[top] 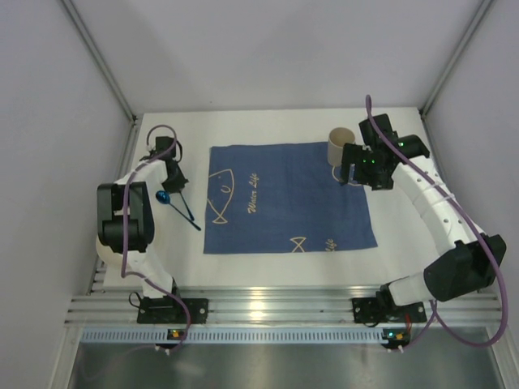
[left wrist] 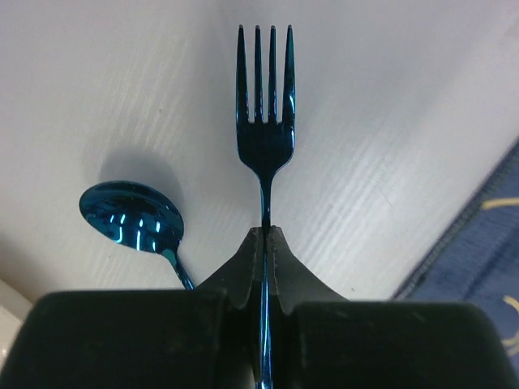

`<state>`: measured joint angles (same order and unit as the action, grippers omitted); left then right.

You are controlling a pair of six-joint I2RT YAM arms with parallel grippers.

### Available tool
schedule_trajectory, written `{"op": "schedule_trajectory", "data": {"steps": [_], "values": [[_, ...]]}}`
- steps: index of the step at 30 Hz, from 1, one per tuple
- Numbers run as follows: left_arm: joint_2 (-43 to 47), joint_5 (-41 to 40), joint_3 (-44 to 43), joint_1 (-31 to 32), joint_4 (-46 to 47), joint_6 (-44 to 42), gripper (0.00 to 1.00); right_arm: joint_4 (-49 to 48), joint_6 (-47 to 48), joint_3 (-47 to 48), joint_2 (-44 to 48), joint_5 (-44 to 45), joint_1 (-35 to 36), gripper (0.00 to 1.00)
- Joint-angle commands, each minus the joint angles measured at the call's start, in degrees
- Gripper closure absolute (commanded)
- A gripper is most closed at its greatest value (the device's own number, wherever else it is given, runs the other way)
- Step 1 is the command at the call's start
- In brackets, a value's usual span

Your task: Set the dinner table for one person

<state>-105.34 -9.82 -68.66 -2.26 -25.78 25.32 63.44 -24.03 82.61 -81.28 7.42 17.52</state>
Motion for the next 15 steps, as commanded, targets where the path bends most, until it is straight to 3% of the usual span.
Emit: {"op": "schedule_trajectory", "data": {"steps": [1, 7, 15], "values": [[7.50, 3.05, -4.28, 1.73, -1.90, -2.73, 1.00, -1.56, 0.39, 2.91, 0.33, -0.30, 0.32, 0.11], [10.33, 7.17, -7.35, 10.43, -2.70, -3.52, 1.00, -2.88, 0.21, 0.37, 1.90, -1.88, 0.32, 0.11], [2.96, 7.72, -8.51, 22.11, -1.56, -2.38, 1.00, -3.32, 0.74, -5.78, 7.35, -1.97, 0.32, 0.11]]}}
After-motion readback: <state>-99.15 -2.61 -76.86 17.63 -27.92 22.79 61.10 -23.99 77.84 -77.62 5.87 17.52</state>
